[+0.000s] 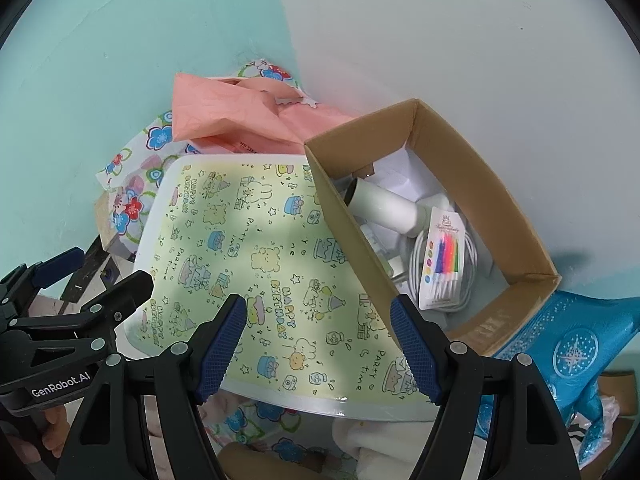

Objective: Organize objects

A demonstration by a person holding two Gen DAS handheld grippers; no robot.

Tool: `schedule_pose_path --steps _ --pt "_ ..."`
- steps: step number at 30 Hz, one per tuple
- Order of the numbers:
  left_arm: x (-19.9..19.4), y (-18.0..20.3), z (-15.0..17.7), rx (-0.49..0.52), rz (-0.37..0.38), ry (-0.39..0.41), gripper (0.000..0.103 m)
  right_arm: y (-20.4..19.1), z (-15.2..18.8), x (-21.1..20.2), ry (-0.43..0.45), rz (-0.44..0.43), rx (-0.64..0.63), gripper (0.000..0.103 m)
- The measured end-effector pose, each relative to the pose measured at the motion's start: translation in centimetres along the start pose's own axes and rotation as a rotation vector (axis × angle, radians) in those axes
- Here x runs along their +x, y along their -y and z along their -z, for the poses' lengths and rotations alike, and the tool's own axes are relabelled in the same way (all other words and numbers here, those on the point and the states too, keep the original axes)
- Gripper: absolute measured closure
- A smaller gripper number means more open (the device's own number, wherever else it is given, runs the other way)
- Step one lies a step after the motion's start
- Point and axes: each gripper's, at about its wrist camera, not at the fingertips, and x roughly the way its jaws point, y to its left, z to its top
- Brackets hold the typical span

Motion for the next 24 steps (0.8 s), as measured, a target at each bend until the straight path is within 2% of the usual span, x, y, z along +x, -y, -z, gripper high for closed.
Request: schedule_pose_path --steps 24 --pt "0.94 -0.02 -0.64 0.005 -0.008 -0.009 0.004 -0.17 -0.58 0.45 -0.002 -0.009 -0.003 0.026"
